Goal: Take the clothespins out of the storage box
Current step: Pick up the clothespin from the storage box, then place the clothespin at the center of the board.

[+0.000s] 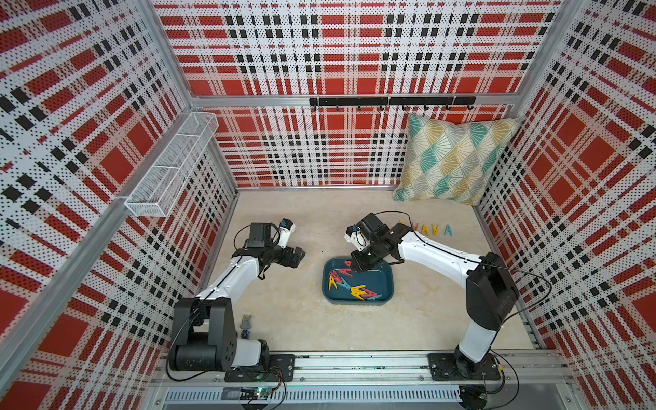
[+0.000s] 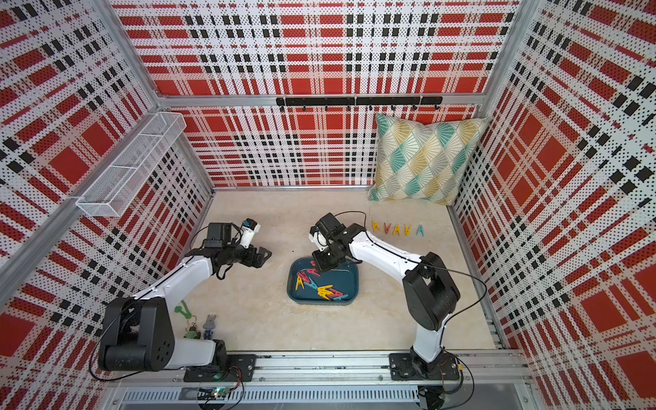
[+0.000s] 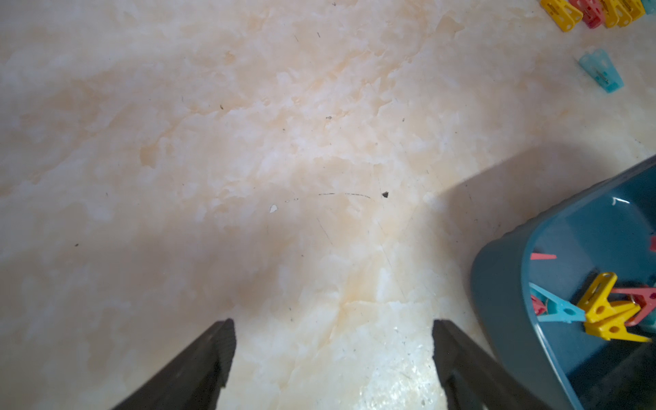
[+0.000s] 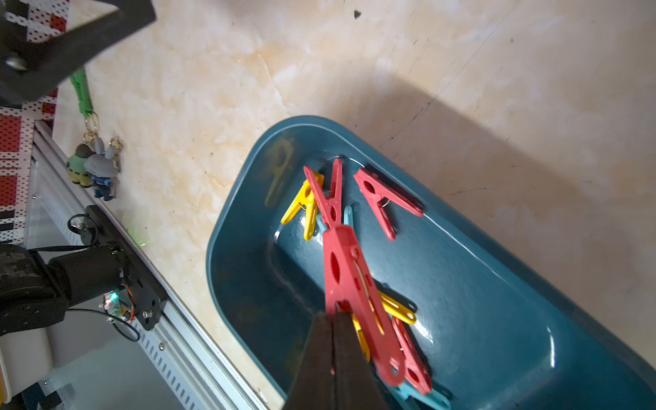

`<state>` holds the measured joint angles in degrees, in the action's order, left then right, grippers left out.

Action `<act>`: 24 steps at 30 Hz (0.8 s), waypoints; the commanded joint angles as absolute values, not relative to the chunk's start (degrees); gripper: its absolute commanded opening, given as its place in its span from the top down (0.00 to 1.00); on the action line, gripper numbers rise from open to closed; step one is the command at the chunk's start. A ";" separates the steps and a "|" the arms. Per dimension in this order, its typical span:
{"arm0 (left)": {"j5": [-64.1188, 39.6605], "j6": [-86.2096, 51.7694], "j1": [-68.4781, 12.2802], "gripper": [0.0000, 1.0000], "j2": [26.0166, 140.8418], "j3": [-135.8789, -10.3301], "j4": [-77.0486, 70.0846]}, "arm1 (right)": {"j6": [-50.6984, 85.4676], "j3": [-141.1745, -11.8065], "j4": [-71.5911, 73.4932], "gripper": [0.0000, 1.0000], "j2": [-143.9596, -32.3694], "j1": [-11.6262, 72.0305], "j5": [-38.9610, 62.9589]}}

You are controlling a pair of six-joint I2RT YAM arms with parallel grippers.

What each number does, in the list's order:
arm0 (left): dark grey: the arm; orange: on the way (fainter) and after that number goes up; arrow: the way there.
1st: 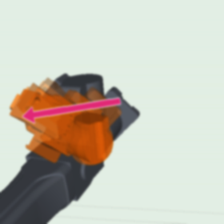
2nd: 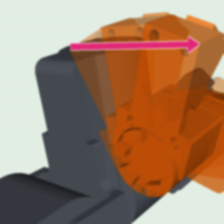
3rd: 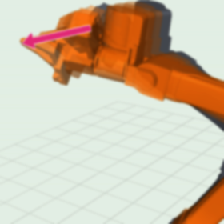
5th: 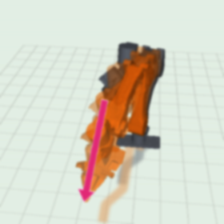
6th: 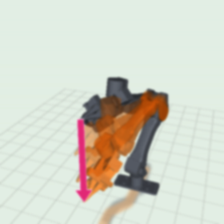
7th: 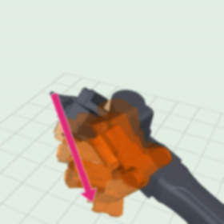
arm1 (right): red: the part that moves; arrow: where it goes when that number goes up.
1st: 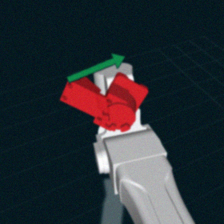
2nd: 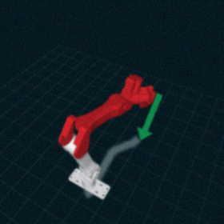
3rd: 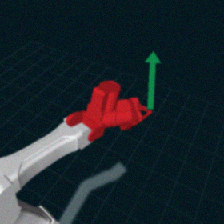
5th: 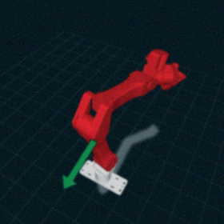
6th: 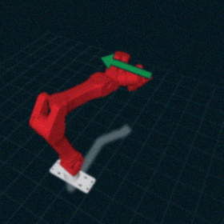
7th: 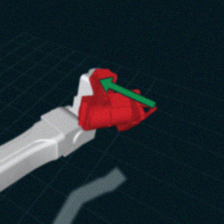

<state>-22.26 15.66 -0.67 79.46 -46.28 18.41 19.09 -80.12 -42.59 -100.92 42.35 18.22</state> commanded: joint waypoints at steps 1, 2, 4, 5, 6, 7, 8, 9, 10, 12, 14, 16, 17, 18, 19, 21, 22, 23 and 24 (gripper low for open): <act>-23.03 15.80 0.00 0.08 78.84 -45.97 17.73 | 20.39 -78.48 -42.98 0.98 -97.54 41.72 16.27; -23.02 15.82 -0.01 0.08 78.83 -45.91 17.70 | 20.83 -77.99 -42.56 0.98 -96.67 41.26 16.18; -23.03 15.82 -0.04 0.08 78.92 -45.92 17.72 | 21.72 -76.79 -41.95 0.99 -95.04 40.00 16.00; -23.03 15.82 -0.05 0.08 78.88 -45.95 17.68 | 22.45 -75.97 -41.48 1.00 -94.06 39.02 16.07; -23.03 15.82 -0.09 0.08 78.93 -45.93 17.69 | 22.99 -75.18 -41.04 1.00 -93.20 37.97 16.24; -23.03 15.82 -0.08 0.08 78.88 -45.93 17.70 | 23.69 -74.22 -40.43 1.00 -92.19 36.57 16.57; -23.03 15.82 -0.03 0.08 79.01 -45.93 17.74 | 24.38 -73.12 -39.81 1.00 -91.08 35.04 17.06; -23.03 15.82 -0.02 0.08 79.01 -45.92 17.71 | 24.85 -72.24 -39.37 1.00 -90.14 33.76 17.37; -23.03 15.82 -0.10 0.08 78.97 -45.98 17.71 | 25.19 -71.34 -38.93 1.00 -89.13 32.23 17.48; -22.94 15.82 -0.07 0.08 79.01 -46.03 17.68 | 25.87 -69.23 -38.10 1.00 -87.43 29.65 17.57; -22.94 15.80 -0.10 0.08 78.93 -46.05 17.67 | 26.59 -67.21 -37.35 1.00 -85.96 25.77 18.01; -22.90 15.82 -0.11 0.08 78.88 -46.04 17.73 | 27.06 -65.04 -36.32 1.00 -84.85 21.78 19.55; -22.85 15.82 -0.15 0.08 78.85 -46.05 17.67 | 27.24 -63.70 -35.37 1.00 -84.29 19.52 20.74; -22.85 15.82 -0.12 0.08 78.89 -45.99 17.71 | 27.37 -62.67 -34.51 1.00 -83.84 17.70 21.57; -22.85 15.77 -0.10 0.08 78.83 -46.00 17.67 | 27.50 -61.60 -33.69 1.00 -83.52 15.44 22.39; -22.77 15.82 -0.17 0.08 78.91 -46.05 17.74 | 28.03 -59.61 -31.80 1.00 -83.15 11.61 23.95; -22.77 15.80 -0.18 0.08 78.76 -46.05 17.74 | 28.49 -58.74 -30.84 1.00 -83.22 9.74 24.65; -22.77 15.80 -0.09 0.08 78.84 -46.05 17.68 | 29.01 -57.98 -30.00 1.00 -83.38 8.20 25.22; -22.76 15.77 -0.09 0.08 78.84 -46.05 17.69 | 29.86 -57.14 -29.01 1.00 -83.70 6.54 25.53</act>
